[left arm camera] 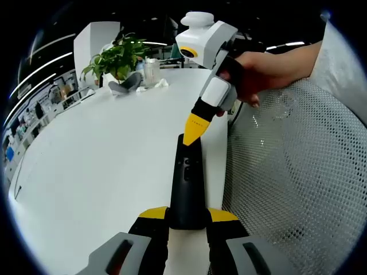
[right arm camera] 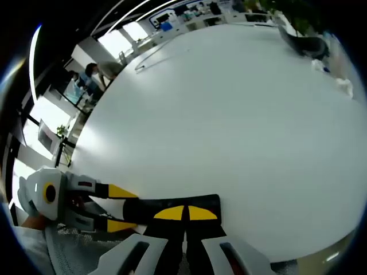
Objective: Press the specified remote control buttons in sequence, fully releasing each button before pressing the next.
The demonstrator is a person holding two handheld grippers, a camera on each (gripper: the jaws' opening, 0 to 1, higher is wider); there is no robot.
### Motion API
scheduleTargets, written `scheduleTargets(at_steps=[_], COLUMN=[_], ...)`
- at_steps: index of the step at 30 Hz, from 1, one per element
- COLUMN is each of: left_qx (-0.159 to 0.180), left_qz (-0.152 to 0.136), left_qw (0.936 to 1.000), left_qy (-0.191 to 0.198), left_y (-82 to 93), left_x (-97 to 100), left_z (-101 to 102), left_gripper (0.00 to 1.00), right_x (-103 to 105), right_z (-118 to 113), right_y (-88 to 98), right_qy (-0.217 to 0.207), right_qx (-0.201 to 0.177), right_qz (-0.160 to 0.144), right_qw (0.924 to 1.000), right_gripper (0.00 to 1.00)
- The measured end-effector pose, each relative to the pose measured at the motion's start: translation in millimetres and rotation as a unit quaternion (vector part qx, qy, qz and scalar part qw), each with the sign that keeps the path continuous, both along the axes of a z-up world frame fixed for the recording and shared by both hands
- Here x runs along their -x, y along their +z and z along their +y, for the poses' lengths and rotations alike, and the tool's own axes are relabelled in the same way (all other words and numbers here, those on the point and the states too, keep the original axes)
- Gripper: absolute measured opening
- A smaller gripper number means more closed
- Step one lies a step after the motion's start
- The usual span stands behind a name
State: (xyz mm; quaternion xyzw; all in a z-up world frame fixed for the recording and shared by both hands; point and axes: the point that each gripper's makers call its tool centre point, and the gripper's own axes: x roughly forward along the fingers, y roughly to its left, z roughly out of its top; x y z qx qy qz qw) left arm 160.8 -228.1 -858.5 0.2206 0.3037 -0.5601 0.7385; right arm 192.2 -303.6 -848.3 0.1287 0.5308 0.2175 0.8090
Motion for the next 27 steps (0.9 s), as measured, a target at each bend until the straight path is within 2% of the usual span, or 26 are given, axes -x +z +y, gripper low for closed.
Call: scheduleTargets(at_steps=[6,9,13,17,24,27], left_qx=[0.001,0.001,0.002,0.003,0.004,0.005], left_qz=[-0.001,-0.001,-0.001,-0.001,0.001,0.003], left_qw=[1.0,1.0,1.0,1.0,1.0,1.0], left_qy=[0.0,0.0,-0.001,0.0,0.002,0.004], left_y=[0.5,0.7,0.3,0.4,-0.1,-0.3], left_x=[0.4,0.4,0.2,0.1,-0.6,-0.7], left_z=[0,0,0,0,0,-1], left_gripper=[0.25,0.25,0.25,0.25,0.24,0.24], right_x=[0,1,-3,-2,-3,-9], right_z=[1,3,6,9,13,18], right_y=[-0.2,1.0,5.8,3.5,1.0,7.2], right_qy=[0.016,0.039,0.048,0.053,0.078,0.089], right_qx=[0.011,0.032,0.032,0.026,0.042,0.037], right_qz=[-0.004,-0.011,-0.036,-0.032,-0.049,-0.083], right_qw=[0.9998,0.9987,0.9977,0.9977,0.9949,0.9919], right_gripper=[0.0,0.0,0.0,0.0,0.0,0.0])
